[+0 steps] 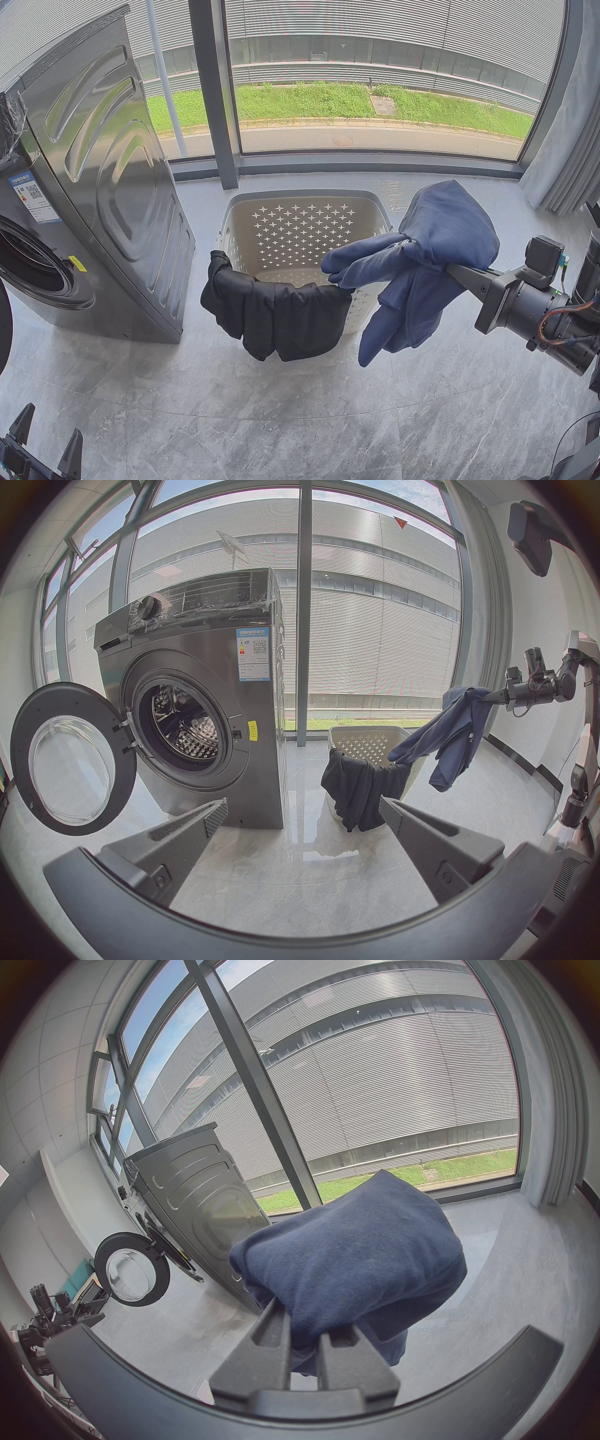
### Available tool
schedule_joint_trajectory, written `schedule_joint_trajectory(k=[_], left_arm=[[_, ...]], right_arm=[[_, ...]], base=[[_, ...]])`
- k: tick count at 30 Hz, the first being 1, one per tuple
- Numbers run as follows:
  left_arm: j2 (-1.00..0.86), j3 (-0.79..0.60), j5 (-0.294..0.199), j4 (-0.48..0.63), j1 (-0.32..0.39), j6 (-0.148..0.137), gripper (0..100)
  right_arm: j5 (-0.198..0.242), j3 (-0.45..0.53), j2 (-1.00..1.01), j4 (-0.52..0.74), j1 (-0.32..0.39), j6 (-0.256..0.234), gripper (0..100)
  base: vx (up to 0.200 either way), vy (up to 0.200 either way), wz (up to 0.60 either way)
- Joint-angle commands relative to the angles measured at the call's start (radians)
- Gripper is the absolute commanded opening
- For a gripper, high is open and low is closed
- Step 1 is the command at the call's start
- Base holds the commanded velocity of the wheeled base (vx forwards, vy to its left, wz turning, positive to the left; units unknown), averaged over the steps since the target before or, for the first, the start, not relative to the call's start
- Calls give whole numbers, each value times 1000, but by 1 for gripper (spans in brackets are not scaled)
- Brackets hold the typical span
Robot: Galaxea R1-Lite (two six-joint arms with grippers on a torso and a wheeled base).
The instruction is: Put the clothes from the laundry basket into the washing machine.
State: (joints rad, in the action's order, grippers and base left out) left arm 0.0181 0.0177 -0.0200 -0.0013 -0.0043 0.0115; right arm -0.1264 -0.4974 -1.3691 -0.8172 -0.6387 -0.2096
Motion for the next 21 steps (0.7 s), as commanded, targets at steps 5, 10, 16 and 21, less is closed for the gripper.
schedule_joint_trajectory(k=[5, 10, 16, 21], left_arm=[[-17, -18, -1, 0, 0, 1, 100], [-17, -18, 0, 0, -2, 1, 100], [-17, -18, 0, 0, 0, 1, 100], [-17, -18, 0, 0, 0, 1, 100]], right_arm=[[1, 0, 2, 0, -1, -1, 0], [4, -1, 5, -2, -1, -1, 0], [7, -3, 9, -3, -6, -5, 0], [21, -4, 9, -3, -7, -7, 0]], base=[[0, 200, 0], [0, 200, 0], [0, 200, 0], [0, 200, 0]])
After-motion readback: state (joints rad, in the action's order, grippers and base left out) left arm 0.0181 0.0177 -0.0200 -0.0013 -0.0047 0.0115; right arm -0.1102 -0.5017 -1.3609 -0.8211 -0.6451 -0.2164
